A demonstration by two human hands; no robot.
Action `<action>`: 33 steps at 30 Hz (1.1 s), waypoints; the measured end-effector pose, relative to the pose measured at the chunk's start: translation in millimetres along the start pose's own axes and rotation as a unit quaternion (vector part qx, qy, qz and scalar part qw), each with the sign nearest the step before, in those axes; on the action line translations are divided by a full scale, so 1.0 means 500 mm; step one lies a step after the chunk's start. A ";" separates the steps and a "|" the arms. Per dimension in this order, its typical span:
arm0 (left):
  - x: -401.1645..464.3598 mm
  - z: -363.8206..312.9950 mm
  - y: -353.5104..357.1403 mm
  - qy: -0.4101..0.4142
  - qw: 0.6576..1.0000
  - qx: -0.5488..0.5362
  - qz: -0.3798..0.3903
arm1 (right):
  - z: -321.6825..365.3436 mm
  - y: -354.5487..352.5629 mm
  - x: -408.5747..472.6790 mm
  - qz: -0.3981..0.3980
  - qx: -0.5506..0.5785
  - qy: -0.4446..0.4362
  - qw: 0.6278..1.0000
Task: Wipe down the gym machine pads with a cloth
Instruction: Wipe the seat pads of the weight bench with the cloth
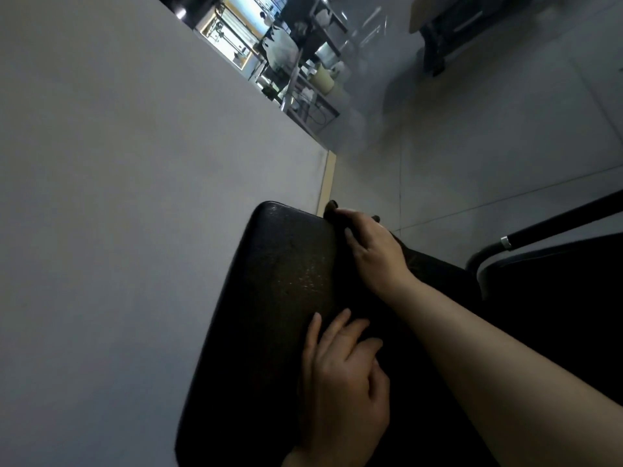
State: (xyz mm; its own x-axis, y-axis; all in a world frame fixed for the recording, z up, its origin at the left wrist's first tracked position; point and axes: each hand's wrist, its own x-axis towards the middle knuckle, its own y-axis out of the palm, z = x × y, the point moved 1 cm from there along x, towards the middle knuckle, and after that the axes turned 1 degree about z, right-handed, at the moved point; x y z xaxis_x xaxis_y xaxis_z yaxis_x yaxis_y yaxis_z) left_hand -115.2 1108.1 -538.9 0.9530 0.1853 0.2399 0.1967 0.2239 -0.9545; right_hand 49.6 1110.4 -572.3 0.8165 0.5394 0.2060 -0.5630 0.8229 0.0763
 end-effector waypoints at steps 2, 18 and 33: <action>-0.003 0.008 -0.008 -0.003 0.998 -0.040 -0.041 | 0.037 0.021 0.006 0.005 -0.002 -0.032 0.999; -0.009 0.045 -0.177 0.046 0.979 -0.141 -0.140 | 0.183 0.133 -0.001 0.083 -0.102 -0.254 0.958; 0.150 0.073 -0.198 -0.245 0.964 -0.093 -0.041 | 0.212 0.069 -0.103 0.062 0.489 0.105 0.864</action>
State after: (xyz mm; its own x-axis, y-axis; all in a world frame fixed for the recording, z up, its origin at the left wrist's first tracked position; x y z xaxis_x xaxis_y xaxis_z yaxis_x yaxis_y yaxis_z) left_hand -71.9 1134.5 -419.9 0.7189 0.6139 0.3262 0.3474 0.0892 -0.9335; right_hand -25.6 1092.0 -476.9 0.6897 0.7175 0.0975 -0.4025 0.2680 0.8753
